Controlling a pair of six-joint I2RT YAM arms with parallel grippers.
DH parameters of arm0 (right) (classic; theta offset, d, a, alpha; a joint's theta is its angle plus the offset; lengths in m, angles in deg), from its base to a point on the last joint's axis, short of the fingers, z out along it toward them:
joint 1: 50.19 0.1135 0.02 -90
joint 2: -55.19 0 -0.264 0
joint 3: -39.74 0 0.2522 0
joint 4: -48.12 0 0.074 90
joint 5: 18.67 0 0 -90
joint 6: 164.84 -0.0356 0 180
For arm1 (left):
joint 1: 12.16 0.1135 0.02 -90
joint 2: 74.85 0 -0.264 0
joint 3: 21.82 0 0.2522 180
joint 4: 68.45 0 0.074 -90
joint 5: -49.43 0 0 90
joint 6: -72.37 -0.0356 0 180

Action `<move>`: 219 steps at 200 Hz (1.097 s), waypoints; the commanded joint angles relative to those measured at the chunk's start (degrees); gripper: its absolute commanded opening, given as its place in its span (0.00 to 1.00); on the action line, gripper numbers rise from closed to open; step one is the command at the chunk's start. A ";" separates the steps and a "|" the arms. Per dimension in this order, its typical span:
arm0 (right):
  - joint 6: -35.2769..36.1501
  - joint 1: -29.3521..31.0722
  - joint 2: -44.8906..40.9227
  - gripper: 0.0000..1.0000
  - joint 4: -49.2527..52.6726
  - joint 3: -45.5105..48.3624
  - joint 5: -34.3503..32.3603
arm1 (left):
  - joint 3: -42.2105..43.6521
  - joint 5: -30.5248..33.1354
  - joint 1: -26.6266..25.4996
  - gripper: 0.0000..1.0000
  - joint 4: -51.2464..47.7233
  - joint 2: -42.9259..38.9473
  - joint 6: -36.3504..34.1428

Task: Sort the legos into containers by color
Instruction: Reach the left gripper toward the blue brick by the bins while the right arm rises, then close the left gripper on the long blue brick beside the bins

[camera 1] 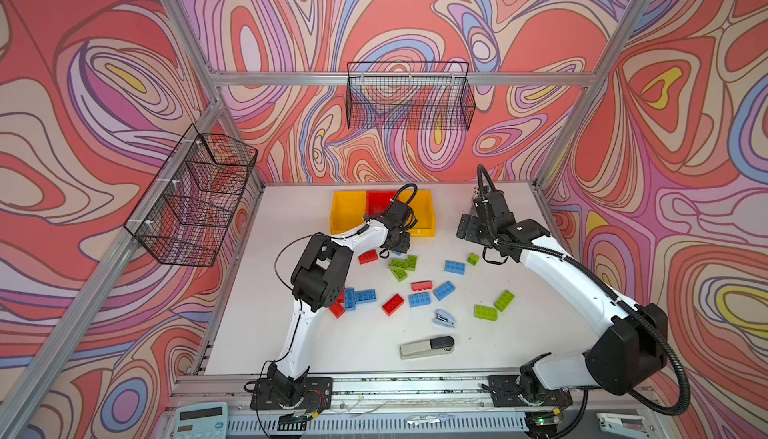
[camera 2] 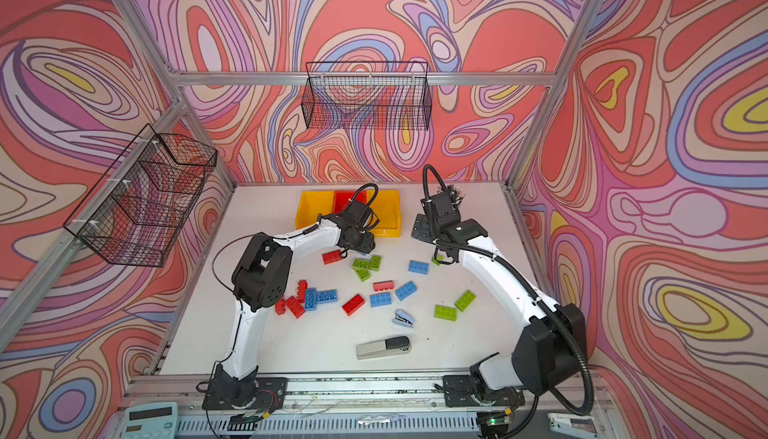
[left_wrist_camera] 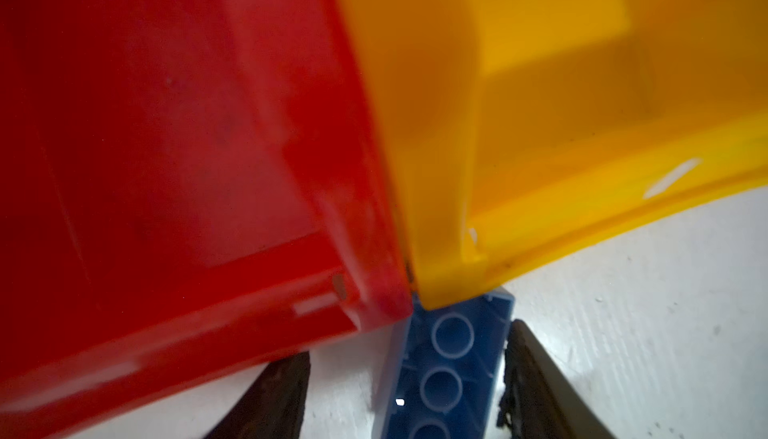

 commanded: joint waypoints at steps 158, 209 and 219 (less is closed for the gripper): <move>-0.13 -0.18 -0.63 0.98 -3.78 0.35 1.58 | 5.72 -0.19 -0.19 0.09 -6.69 -12.03 -0.47; -0.15 -0.13 -0.56 0.98 -4.09 1.05 1.30 | 3.43 -1.23 -0.19 0.08 -6.53 -7.87 -1.81; 0.03 -0.14 -0.59 0.98 -3.61 0.48 0.80 | 2.88 -1.22 -0.19 0.08 -6.81 -6.83 -1.86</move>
